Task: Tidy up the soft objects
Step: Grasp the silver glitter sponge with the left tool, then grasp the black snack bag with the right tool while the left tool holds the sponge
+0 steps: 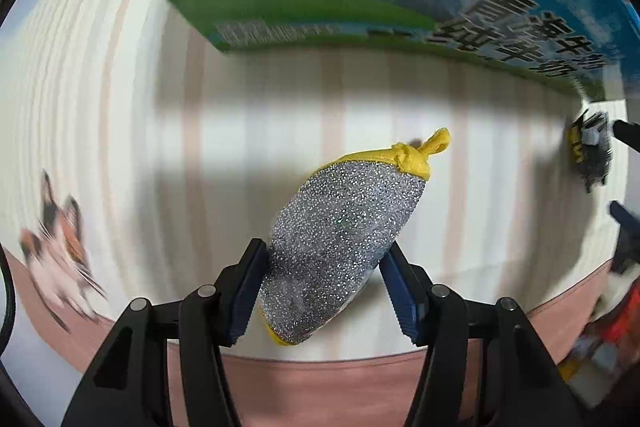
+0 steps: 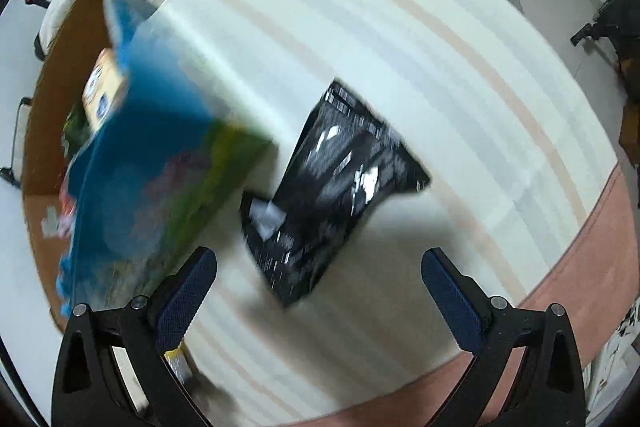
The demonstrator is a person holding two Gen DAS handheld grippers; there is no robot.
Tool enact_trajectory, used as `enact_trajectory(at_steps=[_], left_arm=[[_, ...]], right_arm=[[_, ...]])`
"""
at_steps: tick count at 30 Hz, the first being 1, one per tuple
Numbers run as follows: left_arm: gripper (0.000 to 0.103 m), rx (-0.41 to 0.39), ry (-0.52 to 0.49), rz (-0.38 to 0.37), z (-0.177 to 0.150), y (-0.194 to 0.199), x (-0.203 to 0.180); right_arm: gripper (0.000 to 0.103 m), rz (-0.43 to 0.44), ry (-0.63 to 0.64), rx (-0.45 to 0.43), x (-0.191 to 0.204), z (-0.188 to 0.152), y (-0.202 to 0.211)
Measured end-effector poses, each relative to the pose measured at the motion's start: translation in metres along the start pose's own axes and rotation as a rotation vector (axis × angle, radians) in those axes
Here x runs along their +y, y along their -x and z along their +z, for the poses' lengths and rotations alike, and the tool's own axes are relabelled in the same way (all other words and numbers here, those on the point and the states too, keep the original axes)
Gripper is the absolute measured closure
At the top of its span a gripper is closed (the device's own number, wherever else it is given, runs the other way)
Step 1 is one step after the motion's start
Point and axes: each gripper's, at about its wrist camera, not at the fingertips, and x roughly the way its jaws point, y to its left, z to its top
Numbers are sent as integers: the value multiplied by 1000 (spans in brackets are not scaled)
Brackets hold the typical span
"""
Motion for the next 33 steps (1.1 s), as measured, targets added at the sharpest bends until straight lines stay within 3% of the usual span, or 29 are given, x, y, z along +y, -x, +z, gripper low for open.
enact_trajectory(at_steps=[3,5,10,15,21,27,29,31,33], left_arm=[[47,24,44,-55,-7,-4,-7],[47,33,55,-69,-9,-8,-10],[46,48,64,-92,-3,-11,-11],[44,76,68,-123,20,-8,-21],[42,129,73,-194,24,-30,-15],[41,107,-13,-105,21,-24,-38],[41,100,-36,-82,23,-23,-46],[41,94,-53,-60,23,-23,-52],[41,88,-59,-45,23,-23,-59]], right_arm=[[2,1,-12,5,0,10,-11],[15,-17,11,28,1,13,-19],[25,-84,183,86,-1,4,-27],[26,-154,318,173,-23,-6,-24],[17,-61,304,108,-23,11,-3],[17,-96,318,134,12,33,-38],[23,-123,332,128,17,31,-43],[44,-172,387,112,27,23,-43],[50,-182,434,125,25,-9,-39]])
